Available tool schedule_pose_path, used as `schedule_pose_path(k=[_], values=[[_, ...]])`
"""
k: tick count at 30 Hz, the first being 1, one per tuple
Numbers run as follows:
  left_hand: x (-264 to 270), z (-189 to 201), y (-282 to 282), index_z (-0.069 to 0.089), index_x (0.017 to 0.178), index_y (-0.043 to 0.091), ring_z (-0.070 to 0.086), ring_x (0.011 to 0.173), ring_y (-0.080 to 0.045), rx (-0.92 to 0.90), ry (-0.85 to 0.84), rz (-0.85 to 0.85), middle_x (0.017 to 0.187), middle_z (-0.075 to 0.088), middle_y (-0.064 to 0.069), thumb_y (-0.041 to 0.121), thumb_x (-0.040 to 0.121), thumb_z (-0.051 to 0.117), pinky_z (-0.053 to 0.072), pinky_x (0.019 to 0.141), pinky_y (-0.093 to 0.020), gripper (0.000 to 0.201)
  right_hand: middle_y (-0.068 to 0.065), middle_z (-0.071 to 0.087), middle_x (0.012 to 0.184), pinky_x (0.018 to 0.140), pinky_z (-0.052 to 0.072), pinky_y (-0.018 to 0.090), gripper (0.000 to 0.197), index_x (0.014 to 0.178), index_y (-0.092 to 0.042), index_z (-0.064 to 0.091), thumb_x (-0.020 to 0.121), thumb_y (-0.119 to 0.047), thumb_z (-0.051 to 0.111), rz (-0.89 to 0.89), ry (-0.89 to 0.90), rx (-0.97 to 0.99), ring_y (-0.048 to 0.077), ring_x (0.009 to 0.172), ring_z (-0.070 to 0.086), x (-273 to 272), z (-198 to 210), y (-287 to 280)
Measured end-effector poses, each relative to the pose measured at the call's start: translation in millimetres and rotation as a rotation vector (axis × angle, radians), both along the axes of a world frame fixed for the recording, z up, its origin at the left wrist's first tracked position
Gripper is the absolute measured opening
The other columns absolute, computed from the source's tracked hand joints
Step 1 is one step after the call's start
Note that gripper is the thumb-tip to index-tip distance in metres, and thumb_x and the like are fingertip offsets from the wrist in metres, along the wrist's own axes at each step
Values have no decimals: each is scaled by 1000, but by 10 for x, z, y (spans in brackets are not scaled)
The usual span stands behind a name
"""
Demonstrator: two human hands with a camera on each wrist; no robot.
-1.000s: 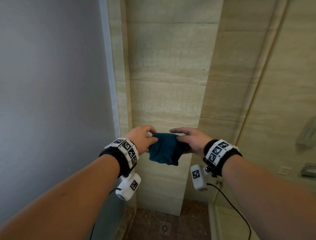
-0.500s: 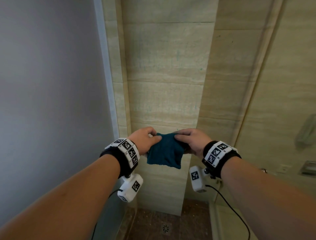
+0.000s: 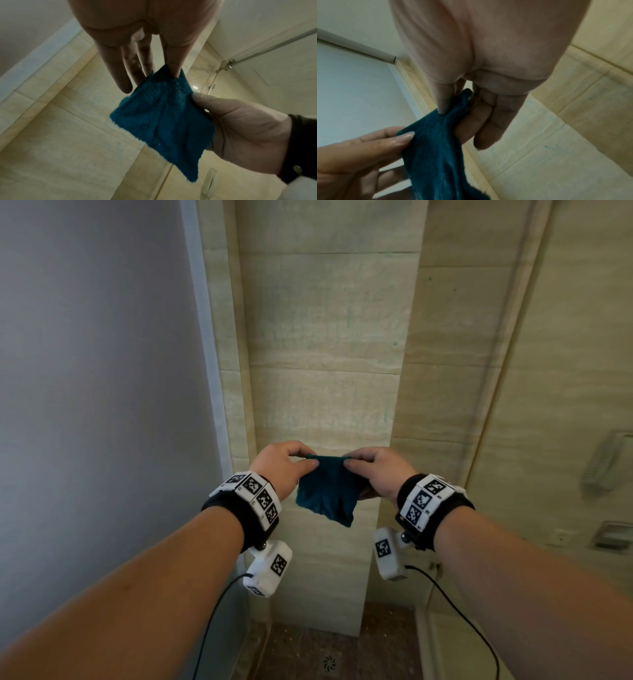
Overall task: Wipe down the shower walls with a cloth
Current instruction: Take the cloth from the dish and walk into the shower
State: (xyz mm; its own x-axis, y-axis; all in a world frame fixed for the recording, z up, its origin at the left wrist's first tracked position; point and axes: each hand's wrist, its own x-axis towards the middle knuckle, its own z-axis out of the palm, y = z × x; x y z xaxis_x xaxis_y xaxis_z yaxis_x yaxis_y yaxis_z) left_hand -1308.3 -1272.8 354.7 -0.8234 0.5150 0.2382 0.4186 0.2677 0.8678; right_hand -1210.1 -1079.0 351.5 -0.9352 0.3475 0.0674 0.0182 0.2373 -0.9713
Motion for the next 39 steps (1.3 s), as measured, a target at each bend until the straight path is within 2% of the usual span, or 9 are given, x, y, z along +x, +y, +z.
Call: schedule_pose_path(k=[4, 6, 10, 14, 20, 26, 31, 35, 39], values=[[-27, 13, 9, 79, 82, 33, 74, 89, -18, 54, -23, -10, 87, 77, 7, 24, 91, 81, 60, 94, -46, 12, 7, 78, 95, 75, 63, 39, 12, 101, -26, 78, 99, -20, 67, -8, 8, 90, 24, 83, 74, 7, -1, 49], [-25, 31, 30, 77, 85, 30, 71, 83, -17, 68, -14, -14, 86, 77, 2, 22, 92, 79, 60, 92, -49, 11, -3, 77, 92, 78, 57, 27, 12, 100, -27, 78, 98, -21, 68, -20, 35, 171, 11, 82, 71, 10, 7, 57], [12, 58, 76, 71, 91, 20, 71, 82, -35, 108, -93, -58, 88, 73, -16, 14, 97, 73, 60, 89, -60, 9, -6, 76, 93, 77, 46, 19, 10, 98, -22, 78, 98, -19, 68, -51, 86, 258, 4, 86, 67, 4, 52, 62], [49, 66, 76, 67, 99, 17, 71, 80, -30, 84, -163, -117, 89, 73, -13, 18, 99, 71, 61, 79, -47, 4, -7, 75, 89, 72, 48, 13, 10, 96, -21, 75, 99, -18, 66, -51, 112, 287, 3, 80, 67, 14, 134, 67], [156, 50, 23, 69, 111, 3, 66, 75, -17, -53, -439, -314, 84, 69, -7, 4, 87, 81, 64, 75, -36, 28, 4, 75, 90, 77, 58, 35, 11, 93, -21, 74, 100, -19, 65, -99, 158, 200, 22, 85, 70, -13, 161, 40], [187, -31, 90, 65, 108, 13, 68, 97, -25, -115, -465, -275, 106, 73, -13, 2, 90, 73, 56, 89, -43, 22, 3, 72, 86, 71, 54, 31, 12, 93, -22, 72, 101, -20, 64, -138, 189, 209, 19, 80, 67, 57, 275, 33], [211, -26, 172, 70, 100, 14, 72, 109, -36, -112, -366, -212, 113, 75, -18, 18, 78, 86, 56, 101, -56, 27, 6, 68, 77, 58, 53, 32, 14, 91, -19, 70, 102, -17, 62, -132, 192, -78, 22, 68, 64, 91, 417, -27], [195, 37, 226, 63, 100, 9, 76, 95, -36, -36, -387, -113, 105, 74, -20, 13, 95, 73, 63, 85, -55, 13, 4, 70, 78, 70, 53, 35, 17, 84, -20, 72, 98, -15, 65, -231, 218, 57, 21, 76, 65, 72, 480, 65], [262, 150, 252, 49, 121, 5, 74, 83, -39, 133, -581, 3, 112, 66, -23, 10, 106, 57, 63, 55, -51, 18, -1, 71, 78, 70, 51, 30, 14, 86, -21, 73, 97, -13, 68, -255, 237, 63, 16, 76, 65, 105, 495, 109]])
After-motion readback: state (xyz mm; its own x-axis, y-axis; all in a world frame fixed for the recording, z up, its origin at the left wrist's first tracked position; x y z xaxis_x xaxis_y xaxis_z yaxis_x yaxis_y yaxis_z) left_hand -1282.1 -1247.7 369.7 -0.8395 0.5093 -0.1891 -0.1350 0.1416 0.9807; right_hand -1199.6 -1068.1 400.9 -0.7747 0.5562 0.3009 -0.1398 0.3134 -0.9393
